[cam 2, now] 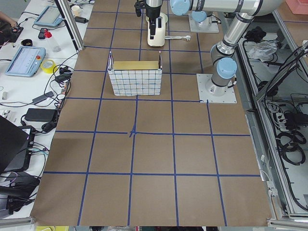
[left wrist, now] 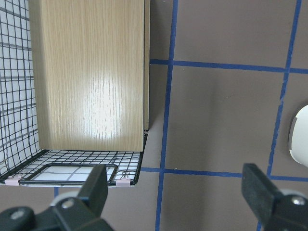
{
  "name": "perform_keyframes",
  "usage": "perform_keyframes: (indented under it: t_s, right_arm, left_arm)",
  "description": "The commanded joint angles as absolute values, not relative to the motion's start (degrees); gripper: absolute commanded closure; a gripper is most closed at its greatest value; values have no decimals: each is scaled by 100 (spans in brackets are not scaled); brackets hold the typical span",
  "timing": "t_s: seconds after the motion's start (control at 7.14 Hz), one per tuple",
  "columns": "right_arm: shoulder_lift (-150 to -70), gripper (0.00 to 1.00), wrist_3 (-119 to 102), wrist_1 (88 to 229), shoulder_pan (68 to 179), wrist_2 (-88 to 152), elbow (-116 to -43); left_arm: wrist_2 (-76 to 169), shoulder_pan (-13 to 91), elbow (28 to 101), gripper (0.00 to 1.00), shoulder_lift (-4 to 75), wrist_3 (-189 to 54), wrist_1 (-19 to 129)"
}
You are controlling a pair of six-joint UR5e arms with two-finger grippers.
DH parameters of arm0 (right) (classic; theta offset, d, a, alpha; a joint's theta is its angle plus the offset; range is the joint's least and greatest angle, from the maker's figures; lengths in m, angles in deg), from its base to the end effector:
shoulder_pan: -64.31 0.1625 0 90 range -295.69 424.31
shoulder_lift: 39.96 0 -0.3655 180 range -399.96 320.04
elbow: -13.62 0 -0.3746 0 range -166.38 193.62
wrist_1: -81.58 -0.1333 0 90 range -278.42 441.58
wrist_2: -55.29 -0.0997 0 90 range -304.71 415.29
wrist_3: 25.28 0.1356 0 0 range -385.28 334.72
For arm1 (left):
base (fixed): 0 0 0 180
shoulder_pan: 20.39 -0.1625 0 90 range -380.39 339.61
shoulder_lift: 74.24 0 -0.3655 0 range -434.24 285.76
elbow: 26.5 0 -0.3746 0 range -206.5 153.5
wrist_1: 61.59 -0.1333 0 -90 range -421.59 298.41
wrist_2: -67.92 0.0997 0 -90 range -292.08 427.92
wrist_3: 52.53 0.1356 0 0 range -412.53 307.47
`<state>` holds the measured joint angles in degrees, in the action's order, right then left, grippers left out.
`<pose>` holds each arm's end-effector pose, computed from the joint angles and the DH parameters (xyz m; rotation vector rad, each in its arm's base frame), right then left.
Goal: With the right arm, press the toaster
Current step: 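Press the toaster lever down with the right gripper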
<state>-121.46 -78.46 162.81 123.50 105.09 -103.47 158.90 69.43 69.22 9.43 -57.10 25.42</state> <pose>0.0065 -0.4202 0.1622 -0.1013 2.1487 0.1237 -0.1296 -0.4427 0.4007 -0.1304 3.1226 -0.0992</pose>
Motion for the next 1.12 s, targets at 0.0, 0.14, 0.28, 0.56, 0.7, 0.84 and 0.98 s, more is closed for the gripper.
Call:
perform_keyframes:
  t_s: [0.0,0.14,0.28,0.56,0.7,0.84,0.98]
  right_arm:
    - [-12082,99,-7846,16332,12346,10530,-10415]
    - [-12038,99,-7837,16602,12346,10556,-10494]
    - [-12020,99,-7846,16631,12355,10547,-10521]
    - [-11932,99,-7846,16850,12346,10591,-10547]
    - [-11932,99,-7846,16851,12346,10591,-10548]
    - [-11967,99,-7750,16825,12346,10591,-10539]
    - [-12011,99,-7418,16833,12346,10591,-10469]
  left_arm:
    - [15888,6943,6922,0,943,-5710,2542]
    - [15888,6943,6922,0,943,-5710,2542]
    - [15888,6943,6922,0,943,-5710,2542]
    - [15888,6943,6922,0,943,-5710,2542]
    - [15888,6943,6922,0,943,-5710,2542]
    - [15897,6943,6922,0,943,-5710,2542]
    - [15888,6943,6922,0,943,-5710,2542]
